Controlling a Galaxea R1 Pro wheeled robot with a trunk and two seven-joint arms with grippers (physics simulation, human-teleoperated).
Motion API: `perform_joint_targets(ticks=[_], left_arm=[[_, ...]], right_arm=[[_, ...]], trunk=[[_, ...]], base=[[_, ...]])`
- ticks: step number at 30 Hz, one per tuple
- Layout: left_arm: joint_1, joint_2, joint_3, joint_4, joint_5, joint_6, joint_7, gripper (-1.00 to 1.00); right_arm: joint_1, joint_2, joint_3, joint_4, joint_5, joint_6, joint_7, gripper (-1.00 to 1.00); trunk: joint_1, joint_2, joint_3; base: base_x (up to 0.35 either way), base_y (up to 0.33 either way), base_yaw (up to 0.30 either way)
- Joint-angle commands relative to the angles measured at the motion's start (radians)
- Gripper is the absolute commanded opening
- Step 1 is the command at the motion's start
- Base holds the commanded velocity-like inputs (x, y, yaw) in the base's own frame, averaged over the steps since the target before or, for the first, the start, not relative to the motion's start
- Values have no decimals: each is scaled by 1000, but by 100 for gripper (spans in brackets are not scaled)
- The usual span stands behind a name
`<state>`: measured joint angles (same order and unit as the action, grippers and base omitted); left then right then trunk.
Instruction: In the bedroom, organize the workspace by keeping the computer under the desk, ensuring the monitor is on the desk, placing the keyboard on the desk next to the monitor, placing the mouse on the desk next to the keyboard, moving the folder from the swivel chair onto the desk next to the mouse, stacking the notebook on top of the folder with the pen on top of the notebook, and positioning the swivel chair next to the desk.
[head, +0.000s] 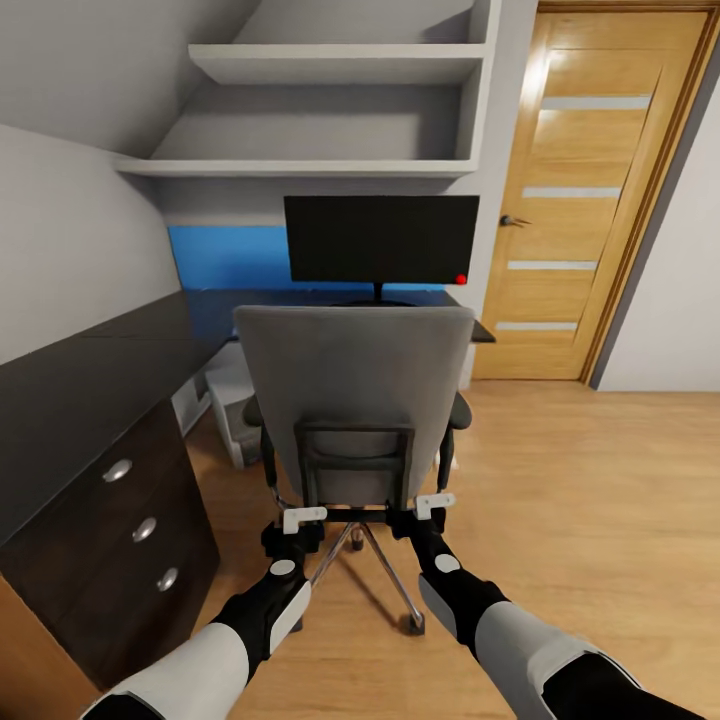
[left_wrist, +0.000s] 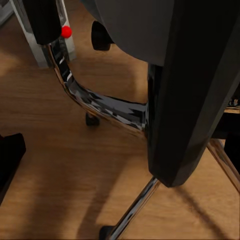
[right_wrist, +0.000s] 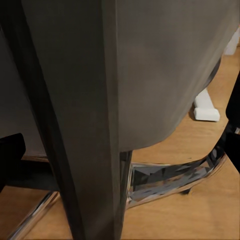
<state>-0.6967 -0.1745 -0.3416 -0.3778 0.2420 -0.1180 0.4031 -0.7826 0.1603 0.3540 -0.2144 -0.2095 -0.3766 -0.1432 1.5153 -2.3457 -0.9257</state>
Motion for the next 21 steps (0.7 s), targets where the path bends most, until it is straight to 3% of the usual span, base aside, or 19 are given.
perform_joint_targets(ticks=[1, 21], left_arm=[[-1, 0, 1, 2, 8, -8, 12, 100], [-1, 0, -1, 2, 7, -8, 10, 100]], right_arm=[[-1, -1, -12, 0, -14, -7, -10, 100], [-1, -2, -12, 1, -14, -7, -10, 100]], trunk=[[0, 0, -1], [0, 0, -1]], base=[[327, 0, 0], [327, 0, 0]])
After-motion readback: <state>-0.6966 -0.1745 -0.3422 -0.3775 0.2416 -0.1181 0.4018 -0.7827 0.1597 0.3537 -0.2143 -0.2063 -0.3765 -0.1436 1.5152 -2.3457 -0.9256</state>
